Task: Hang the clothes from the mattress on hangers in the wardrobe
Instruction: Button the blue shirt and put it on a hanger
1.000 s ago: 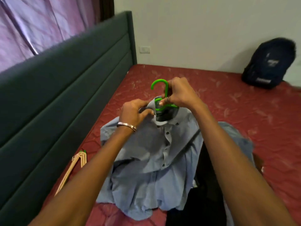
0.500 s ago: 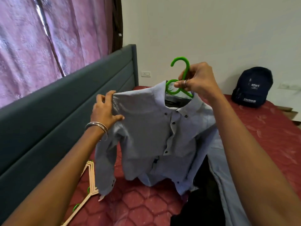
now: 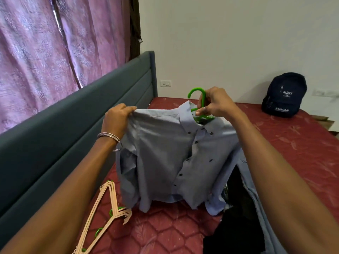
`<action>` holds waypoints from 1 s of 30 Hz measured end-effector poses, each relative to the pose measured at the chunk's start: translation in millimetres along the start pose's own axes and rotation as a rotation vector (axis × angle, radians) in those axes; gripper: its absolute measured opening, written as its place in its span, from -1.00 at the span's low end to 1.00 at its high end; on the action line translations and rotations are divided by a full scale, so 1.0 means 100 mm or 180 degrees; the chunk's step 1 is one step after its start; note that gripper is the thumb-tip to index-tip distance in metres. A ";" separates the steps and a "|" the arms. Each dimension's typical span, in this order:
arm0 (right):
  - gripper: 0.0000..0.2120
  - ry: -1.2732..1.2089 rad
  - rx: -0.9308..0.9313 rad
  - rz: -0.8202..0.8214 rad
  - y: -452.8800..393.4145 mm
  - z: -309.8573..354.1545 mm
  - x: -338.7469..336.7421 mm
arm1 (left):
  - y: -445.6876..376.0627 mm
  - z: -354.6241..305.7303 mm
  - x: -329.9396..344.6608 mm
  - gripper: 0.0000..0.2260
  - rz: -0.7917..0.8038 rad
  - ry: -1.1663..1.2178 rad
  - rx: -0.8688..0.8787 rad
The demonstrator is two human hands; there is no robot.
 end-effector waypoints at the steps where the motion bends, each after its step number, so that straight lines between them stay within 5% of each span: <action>1: -0.78 -0.0032 -0.0016 -0.0062 0.01 0.00 0.00 | -0.03 0.03 0.03 -0.64 0.0072 0.0063 0.0051; 8: -0.78 -0.0748 0.0289 -0.0823 -0.07 -0.17 -0.25 | -0.12 0.33 0.00 -0.58 0.0153 0.0092 0.0031; 11: -0.79 -0.0839 0.0237 -0.0638 -0.13 -0.03 -0.17 | -0.20 0.22 -0.05 -0.71 0.0076 0.0325 -0.0244; 15: -0.77 -0.0721 -0.0098 -0.0535 -0.25 0.22 -0.12 | -0.37 -0.18 -0.01 -0.61 0.0580 0.1045 -0.0157; 19: -0.76 -0.0467 -0.0184 -0.0448 -0.30 0.32 -0.05 | -0.50 -0.37 0.06 -0.89 0.0771 0.1396 -0.0451; 24: -0.76 -0.0504 -0.0123 -0.0546 -0.31 0.22 -0.05 | -0.40 -0.38 0.18 -0.86 0.1042 0.1651 -0.0409; 30: -0.75 -0.0345 -0.0104 -0.0509 -0.30 0.21 -0.01 | -0.39 -0.51 0.17 -0.88 0.0101 0.0905 0.0390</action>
Point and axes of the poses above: each hand's wrist, its own y-axis away from the middle knuckle, its own x-axis out of the palm, z = x × y, the point moved 4 cm from there along -y, towards the middle knuckle, and after that the axes turned 2 degrees about -x, right-handed, at the moved point
